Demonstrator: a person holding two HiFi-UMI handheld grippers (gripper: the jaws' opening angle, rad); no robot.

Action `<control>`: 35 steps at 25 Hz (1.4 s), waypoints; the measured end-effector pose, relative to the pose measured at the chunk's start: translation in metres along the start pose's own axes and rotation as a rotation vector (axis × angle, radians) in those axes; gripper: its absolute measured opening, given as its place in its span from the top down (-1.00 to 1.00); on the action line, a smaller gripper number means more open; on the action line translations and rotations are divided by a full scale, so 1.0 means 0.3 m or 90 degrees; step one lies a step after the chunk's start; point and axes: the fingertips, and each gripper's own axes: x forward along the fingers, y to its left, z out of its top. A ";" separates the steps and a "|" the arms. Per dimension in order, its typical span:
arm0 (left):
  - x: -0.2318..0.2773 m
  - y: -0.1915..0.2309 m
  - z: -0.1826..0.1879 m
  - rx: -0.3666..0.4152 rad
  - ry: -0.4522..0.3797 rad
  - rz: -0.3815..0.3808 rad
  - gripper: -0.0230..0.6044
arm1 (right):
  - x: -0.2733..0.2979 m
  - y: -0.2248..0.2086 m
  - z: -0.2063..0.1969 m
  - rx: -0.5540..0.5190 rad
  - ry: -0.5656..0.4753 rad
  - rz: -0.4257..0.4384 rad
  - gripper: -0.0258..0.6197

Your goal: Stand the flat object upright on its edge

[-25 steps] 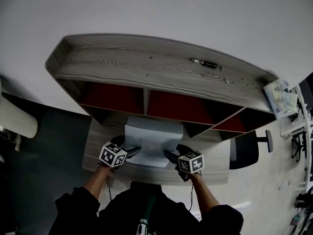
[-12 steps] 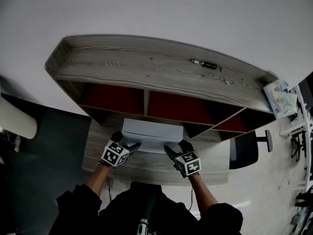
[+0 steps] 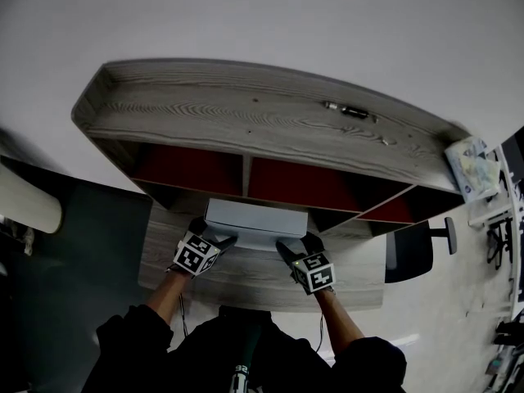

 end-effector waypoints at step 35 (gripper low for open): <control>-0.053 0.080 -0.017 -0.050 -0.044 0.046 -0.28 | -0.039 -0.049 -0.025 0.059 -0.040 -0.051 0.12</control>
